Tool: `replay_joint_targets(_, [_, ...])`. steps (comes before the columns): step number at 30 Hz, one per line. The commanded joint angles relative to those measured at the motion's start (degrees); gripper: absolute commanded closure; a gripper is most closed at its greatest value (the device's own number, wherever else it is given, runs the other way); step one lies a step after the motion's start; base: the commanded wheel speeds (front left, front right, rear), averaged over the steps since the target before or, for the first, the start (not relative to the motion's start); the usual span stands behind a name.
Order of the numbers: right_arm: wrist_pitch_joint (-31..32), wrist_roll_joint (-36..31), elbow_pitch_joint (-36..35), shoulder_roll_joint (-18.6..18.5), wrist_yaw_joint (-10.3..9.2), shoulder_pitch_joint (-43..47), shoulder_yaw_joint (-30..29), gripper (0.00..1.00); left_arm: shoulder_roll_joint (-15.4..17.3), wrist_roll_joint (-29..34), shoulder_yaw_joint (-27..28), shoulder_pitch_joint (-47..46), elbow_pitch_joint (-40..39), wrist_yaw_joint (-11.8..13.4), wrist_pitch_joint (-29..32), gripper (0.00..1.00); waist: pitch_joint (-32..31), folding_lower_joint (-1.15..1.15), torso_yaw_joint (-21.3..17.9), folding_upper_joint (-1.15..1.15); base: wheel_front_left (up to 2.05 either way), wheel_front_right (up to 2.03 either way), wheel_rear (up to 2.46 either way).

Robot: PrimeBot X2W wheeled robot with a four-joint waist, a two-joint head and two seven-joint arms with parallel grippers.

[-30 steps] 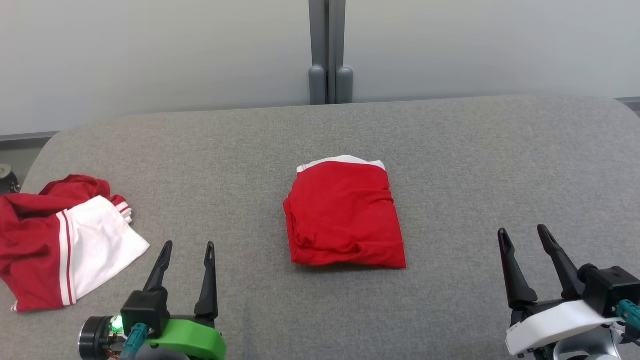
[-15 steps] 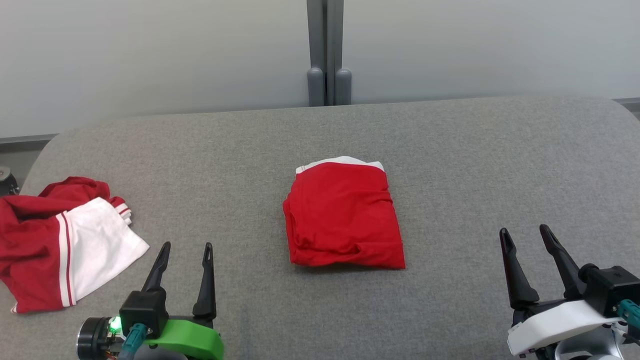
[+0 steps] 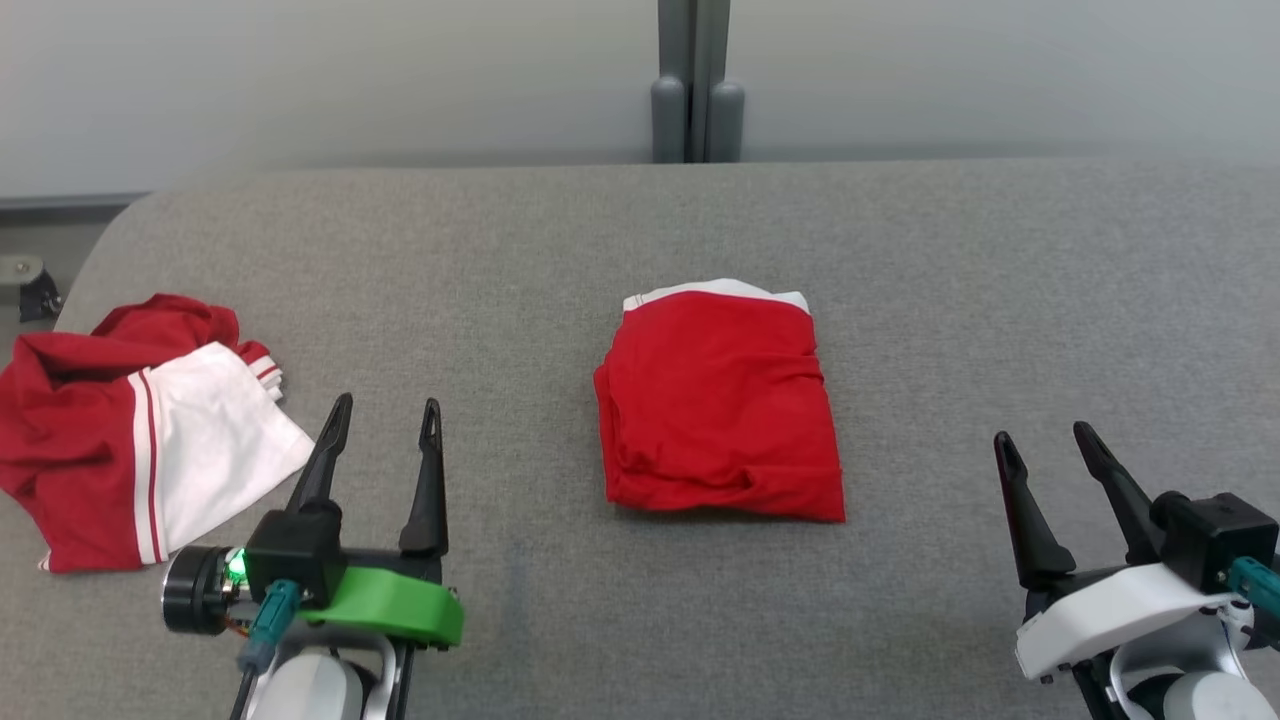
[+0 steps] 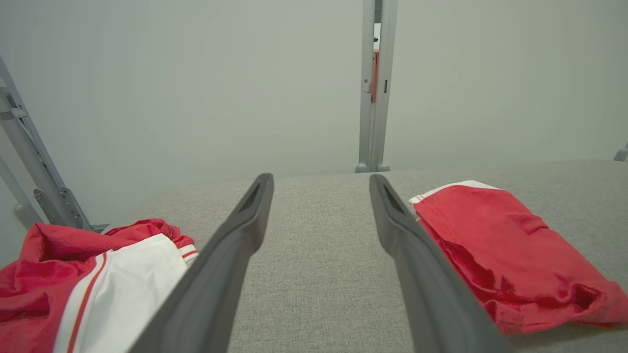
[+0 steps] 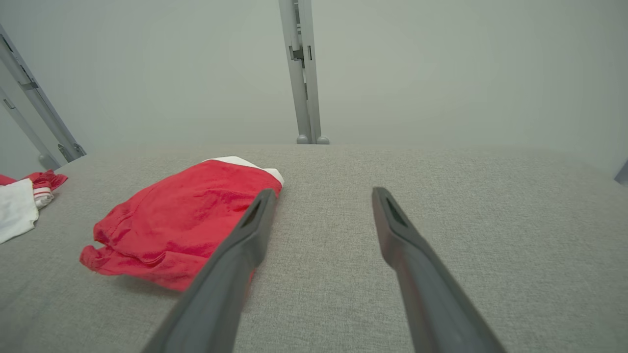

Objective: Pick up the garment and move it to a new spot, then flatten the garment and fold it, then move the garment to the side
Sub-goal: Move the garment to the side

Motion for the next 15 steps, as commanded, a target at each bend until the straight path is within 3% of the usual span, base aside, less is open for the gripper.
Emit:
replay_joint_targets(1, [0.00, 0.59, 0.60, -0.41, -0.06, -1.53, 0.30, 0.00, -0.38, 0.22, -0.23, -1.88, -0.36, -0.26, -0.40, 0.00, 3.94, 0.00, 3.12, 0.00, 0.00, 0.00, 0.00])
replay_joint_targets(7, [0.24, 1.71, 5.11, -2.15, -0.06, -7.04, 3.08, 0.00, -1.80, 0.89, -1.56, -6.18, -1.22, -0.78, -0.94, 0.00, 10.14, 0.00, 6.20, 0.00, 0.00, 0.00, 0.00])
replay_joint_targets(15, [-0.09, 3.50, 16.19, -2.88, -0.06, -15.75, 8.74, 0.00, -3.14, 1.24, -2.20, -9.90, -2.22, -1.20, -1.04, 0.00, 14.66, 0.00, 8.65, 0.00, 0.00, 0.00, 0.00])
